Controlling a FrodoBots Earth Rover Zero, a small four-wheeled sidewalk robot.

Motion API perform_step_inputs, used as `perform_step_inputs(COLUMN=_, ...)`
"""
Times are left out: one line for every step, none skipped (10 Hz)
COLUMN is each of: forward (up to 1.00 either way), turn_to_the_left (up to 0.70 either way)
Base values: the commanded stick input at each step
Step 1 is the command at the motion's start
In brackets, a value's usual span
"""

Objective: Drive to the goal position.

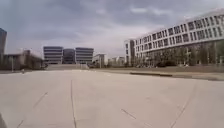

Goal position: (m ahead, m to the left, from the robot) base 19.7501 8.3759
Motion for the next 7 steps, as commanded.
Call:
perform_step_inputs(forward=0.7, turn_to_the_left=0.0)
perform_step_inputs(forward=0.7, turn_to_the_left=0.0)
perform_step_inputs(forward=0.7, turn_to_the_left=0.0)
perform_step_inputs(forward=0.7, turn_to_the_left=0.0)
perform_step_inputs(forward=0.7, turn_to_the_left=0.0)
perform_step_inputs(forward=0.7, turn_to_the_left=0.0)
perform_step_inputs(forward=0.7, turn_to_the_left=0.0)
